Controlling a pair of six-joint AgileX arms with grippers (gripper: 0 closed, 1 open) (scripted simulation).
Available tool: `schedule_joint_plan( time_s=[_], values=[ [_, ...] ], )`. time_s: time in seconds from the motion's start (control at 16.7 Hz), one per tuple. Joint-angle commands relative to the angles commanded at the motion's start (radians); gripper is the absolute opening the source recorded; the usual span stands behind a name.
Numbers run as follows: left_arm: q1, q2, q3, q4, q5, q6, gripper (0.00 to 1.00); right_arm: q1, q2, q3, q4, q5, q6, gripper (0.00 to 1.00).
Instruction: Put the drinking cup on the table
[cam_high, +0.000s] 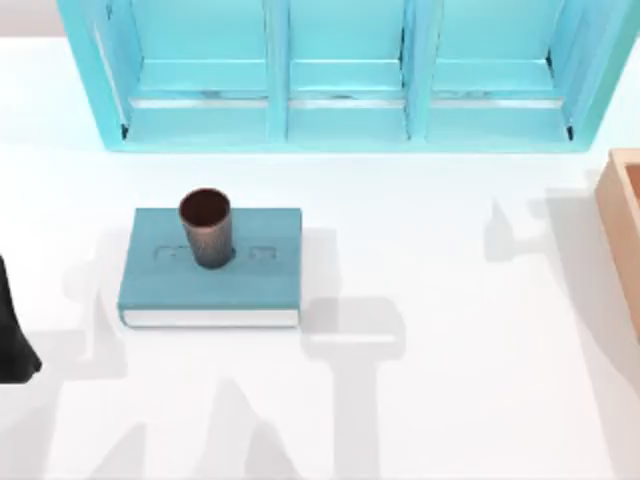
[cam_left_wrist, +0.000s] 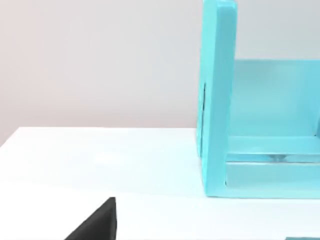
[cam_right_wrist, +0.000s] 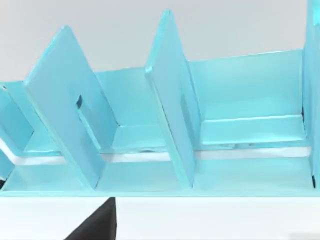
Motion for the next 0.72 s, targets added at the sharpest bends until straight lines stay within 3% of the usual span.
schedule_joint_plan(
  time_s=[0.72],
  values=[
    [0.000, 0.000, 0.000, 0.000, 0.000, 0.000, 1.00, 0.413, 1.087, 1.224, -0.634, 0.192, 0.427, 1.00]
  ],
)
